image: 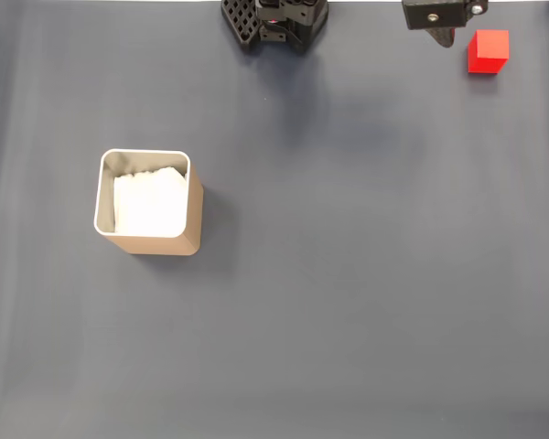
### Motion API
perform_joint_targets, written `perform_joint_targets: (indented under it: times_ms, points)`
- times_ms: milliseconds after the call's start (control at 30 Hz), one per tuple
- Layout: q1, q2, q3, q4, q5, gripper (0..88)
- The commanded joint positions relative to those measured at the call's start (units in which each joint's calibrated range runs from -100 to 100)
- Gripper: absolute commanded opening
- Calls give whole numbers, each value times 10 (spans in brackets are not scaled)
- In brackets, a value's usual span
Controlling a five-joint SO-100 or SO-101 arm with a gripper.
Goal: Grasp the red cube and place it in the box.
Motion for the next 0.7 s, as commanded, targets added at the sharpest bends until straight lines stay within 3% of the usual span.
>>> perform_joint_targets:
  times_ms: [0,400,667]
  points:
    - [-8,7,-17,-15,-20,184]
    - [-18,41,-12,-55,-13,175]
    - [-15,64,-8,-98,0,264]
